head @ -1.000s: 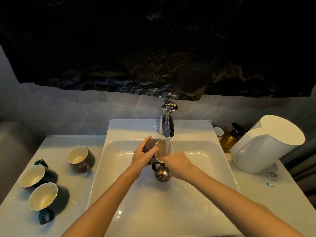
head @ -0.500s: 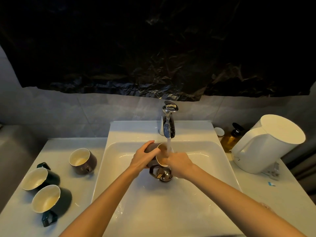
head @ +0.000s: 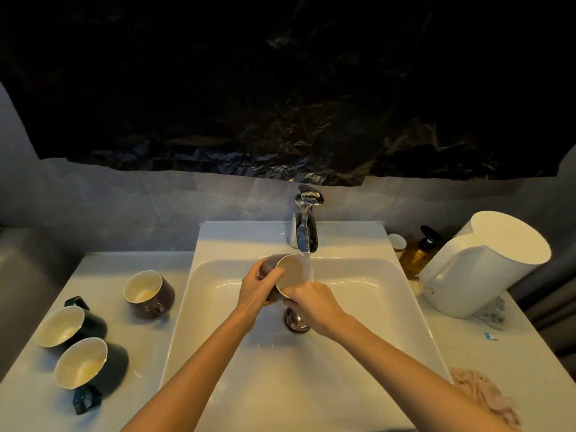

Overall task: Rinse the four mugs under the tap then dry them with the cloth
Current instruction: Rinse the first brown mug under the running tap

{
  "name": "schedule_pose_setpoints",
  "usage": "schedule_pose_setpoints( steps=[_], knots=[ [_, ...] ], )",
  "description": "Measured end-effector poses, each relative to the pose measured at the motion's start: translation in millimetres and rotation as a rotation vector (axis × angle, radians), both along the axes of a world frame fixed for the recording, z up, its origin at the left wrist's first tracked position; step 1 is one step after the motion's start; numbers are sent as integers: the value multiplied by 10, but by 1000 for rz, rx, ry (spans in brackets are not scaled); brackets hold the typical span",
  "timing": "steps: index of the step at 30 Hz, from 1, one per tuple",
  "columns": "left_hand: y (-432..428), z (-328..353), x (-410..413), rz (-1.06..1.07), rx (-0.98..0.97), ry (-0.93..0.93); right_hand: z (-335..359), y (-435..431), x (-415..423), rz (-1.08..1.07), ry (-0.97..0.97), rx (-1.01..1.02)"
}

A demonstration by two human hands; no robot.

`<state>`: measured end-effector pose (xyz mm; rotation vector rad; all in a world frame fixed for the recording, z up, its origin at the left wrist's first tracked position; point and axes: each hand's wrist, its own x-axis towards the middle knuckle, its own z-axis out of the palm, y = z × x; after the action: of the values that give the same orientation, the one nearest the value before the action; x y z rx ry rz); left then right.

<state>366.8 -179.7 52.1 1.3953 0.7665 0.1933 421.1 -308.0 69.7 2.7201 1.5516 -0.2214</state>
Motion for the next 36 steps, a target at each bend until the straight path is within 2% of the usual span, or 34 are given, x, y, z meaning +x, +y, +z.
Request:
schedule_pose_setpoints(
  steps=[5, 6, 9, 10, 14, 17, 22, 26, 28, 30, 31, 33, 35, 36],
  knots=[
    [20, -8, 45, -38, 61, 39, 57, -104, 164, 11, -219, -152],
    [13, -12, 56, -21, 50, 44, 35, -75, 133, -18, -182, -159],
    [7, -17, 73, -4, 67, 66, -56, -21, 18, -41, 159, -71],
    [14, -24, 72, -21, 84, 77, -67, -38, 35, -27, 178, -63],
    [36, 18, 69, -115, 132, 109, 10, -100, 191, -18, -197, -213],
    [48, 57, 97, -105, 109, 113, 28, -32, 144, 2, -174, -219],
    [90, 127, 36, -119, -53, 69, -3, -15, 151, 19, -113, -87],
    [55, 81, -16, -64, -217, -59, -3, -10, 102, -70, 68, 180],
    [-24, 63, -5, -8, -206, -90, -44, -6, 33, -90, 134, 266],
    [-64, 90, 13, 28, -101, -75, -61, -44, -7, -75, 176, 288],
    [-59, 102, 22, 22, -45, -57, -53, -83, 20, -56, 162, 242],
    [-19, 90, 27, -11, 25, -4, 5, -152, 133, 1, -7, 22],
    [-8, 69, 21, -26, 41, 30, 33, -160, 231, 25, -181, -137],
    [-17, 65, 17, -16, 28, 34, 28, -134, 246, 33, -208, -167]
  ],
)
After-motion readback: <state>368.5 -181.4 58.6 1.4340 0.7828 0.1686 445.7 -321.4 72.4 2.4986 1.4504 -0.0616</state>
